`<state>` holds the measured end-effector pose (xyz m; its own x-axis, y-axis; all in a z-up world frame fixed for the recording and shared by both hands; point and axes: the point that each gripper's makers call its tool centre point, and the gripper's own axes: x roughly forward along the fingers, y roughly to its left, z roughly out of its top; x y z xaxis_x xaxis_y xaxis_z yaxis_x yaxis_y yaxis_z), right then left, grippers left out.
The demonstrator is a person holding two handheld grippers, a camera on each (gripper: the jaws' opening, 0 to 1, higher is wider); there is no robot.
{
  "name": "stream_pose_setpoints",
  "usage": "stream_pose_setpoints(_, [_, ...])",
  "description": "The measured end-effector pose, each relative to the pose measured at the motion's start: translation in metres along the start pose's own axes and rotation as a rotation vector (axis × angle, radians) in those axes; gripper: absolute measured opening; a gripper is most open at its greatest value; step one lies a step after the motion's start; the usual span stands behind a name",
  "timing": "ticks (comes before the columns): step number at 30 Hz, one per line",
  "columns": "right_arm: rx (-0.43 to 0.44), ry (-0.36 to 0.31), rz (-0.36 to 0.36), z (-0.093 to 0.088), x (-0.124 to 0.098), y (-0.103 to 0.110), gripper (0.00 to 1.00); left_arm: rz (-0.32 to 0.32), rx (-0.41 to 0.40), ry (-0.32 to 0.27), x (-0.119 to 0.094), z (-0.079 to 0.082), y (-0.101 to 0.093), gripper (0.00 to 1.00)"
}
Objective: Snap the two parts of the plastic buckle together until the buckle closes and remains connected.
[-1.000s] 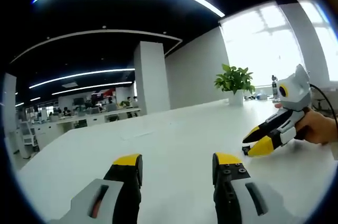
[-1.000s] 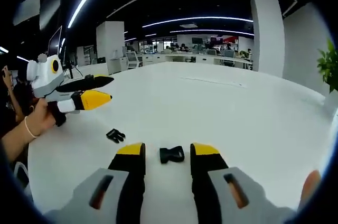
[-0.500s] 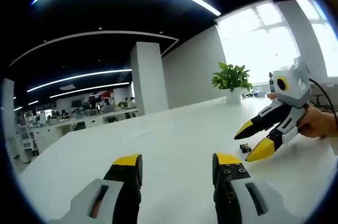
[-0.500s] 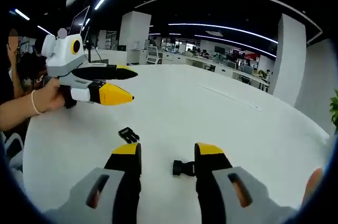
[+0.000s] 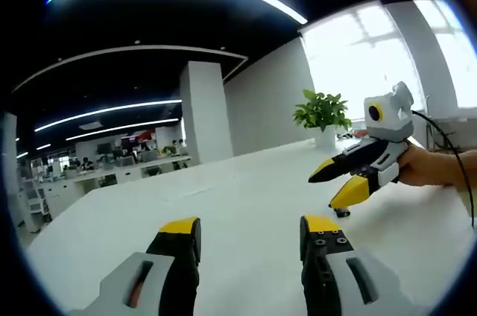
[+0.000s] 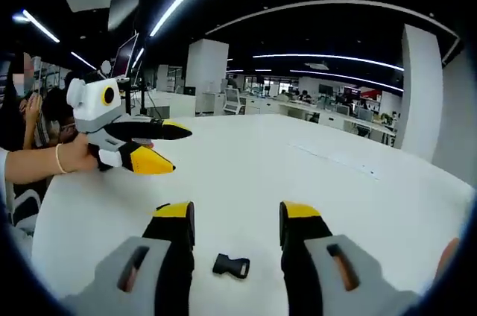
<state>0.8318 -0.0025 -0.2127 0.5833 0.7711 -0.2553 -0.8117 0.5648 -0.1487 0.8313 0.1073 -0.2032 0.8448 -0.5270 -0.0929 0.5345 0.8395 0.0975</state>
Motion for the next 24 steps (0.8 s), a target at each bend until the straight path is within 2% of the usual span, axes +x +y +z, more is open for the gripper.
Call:
stream_pose_setpoints(3, [0.017,-0.026,0.032,0.000,-0.002,-0.003,0.52,-0.008,0.007,0.002,0.000,-0.001,-0.003,0.54])
stream_pose_setpoints(5, [0.035,-0.055,0.096,0.003,-0.005,0.002,0.55,-0.013,0.011,0.007,0.000,-0.002,-0.005,0.54])
stream_pose_setpoints(8, [0.069,-0.049,0.176,-0.003,-0.009,0.005,0.61,-0.019,0.024,0.020,0.002,-0.006,-0.007,0.54])
stream_pose_setpoints(11, [0.042,-0.050,0.185,-0.003,-0.011,0.005,0.65,-0.023,0.030,0.022,0.001,-0.006,-0.009,0.54])
stream_pose_setpoints(13, [0.029,-0.068,0.197,0.000,-0.012,0.006,0.65,-0.025,0.024,0.020,0.002,-0.006,-0.009,0.54])
stream_pose_setpoints(15, [0.022,-0.058,0.268,0.000,-0.014,0.017,0.65,-0.023,0.013,0.015,0.001,-0.005,-0.007,0.54])
stream_pose_setpoints(18, [-0.015,-0.084,0.339,0.004,-0.018,0.020,0.61,-0.022,-0.009,0.004,0.001,-0.003,-0.004,0.54])
stream_pose_setpoints(20, [-0.011,-0.088,0.352,0.002,-0.020,0.017,0.56,-0.019,-0.019,0.001,0.001,-0.003,-0.004,0.54])
stream_pose_setpoints(24, [-0.017,-0.065,0.384,-0.005,-0.017,0.013,0.55,-0.017,-0.034,-0.007,0.001,-0.002,-0.002,0.54])
